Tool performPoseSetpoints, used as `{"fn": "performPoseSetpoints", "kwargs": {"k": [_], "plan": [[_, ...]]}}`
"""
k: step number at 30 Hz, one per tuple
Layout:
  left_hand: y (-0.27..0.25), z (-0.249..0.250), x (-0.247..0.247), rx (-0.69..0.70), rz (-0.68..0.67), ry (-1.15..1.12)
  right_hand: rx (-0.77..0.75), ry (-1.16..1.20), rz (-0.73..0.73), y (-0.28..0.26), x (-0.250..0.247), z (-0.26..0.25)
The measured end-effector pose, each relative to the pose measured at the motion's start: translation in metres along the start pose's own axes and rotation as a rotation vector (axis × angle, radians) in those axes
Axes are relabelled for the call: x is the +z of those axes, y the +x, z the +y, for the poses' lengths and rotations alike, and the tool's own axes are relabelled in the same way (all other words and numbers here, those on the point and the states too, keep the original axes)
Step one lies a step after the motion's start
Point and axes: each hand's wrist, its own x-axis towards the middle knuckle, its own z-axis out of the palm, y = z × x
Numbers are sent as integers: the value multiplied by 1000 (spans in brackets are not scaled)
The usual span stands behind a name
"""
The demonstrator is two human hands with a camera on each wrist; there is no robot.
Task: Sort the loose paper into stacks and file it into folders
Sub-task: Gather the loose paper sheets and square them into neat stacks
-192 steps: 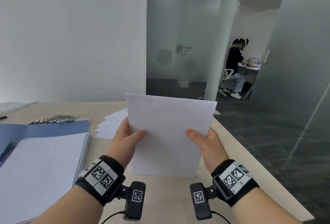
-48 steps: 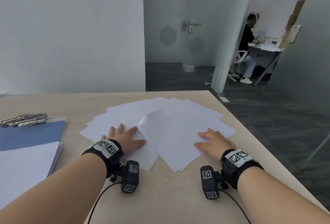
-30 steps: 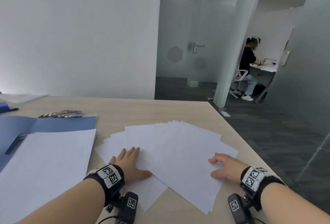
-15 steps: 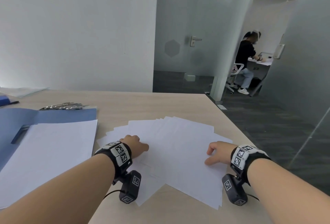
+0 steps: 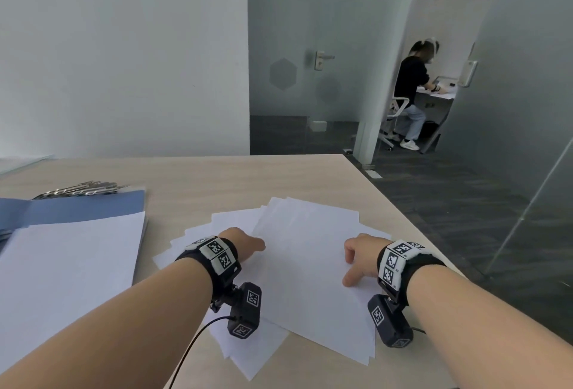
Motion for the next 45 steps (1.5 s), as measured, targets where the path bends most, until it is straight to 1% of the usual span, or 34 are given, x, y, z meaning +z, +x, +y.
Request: {"fn": "performPoseSetpoints", "kwargs": {"k": [4, 7, 11, 15, 20, 22, 25, 29, 31, 34, 37, 40, 42, 45], "plan": [[1, 8, 6, -12, -58, -50, -8, 2, 12, 0, 2, 1], [3, 10, 7, -20, -75, -101, -6, 11, 20, -1, 4, 3], [4, 13, 6, -41, -74, -135, -10, 26, 25, -2, 5, 5], [-1, 21, 8, -31, -77, -191, -11, 35, 30, -2, 7, 6], [-2, 32, 9, -32, -49, -206, -14, 50, 42, -1, 9, 8], [-1, 33, 8, -40, -26, -231, -17, 55, 46, -1, 10, 9], [0, 30, 6, -59, -30, -270, -18, 61, 40, -1, 11, 10], [0, 29, 9, -90, -104, -385, -23, 63, 38, -1, 11, 11], [-2, 30, 13, -105, -125, -398, -25, 64, 41, -1, 12, 12], [-5, 35, 18, -94, -127, -429, -28, 71, 47, -1, 13, 14], [-4, 38, 14, -50, -104, -479, -31, 81, 53, -2, 13, 15], [-1, 35, 4, -8, -31, -462, -34, 104, 57, -3, 14, 17], [1, 29, -2, 6, -1, -406, -35, 126, 51, -5, 14, 18], [4, 19, -4, 11, -24, -301, -51, 163, 32, -8, 13, 19]]}}
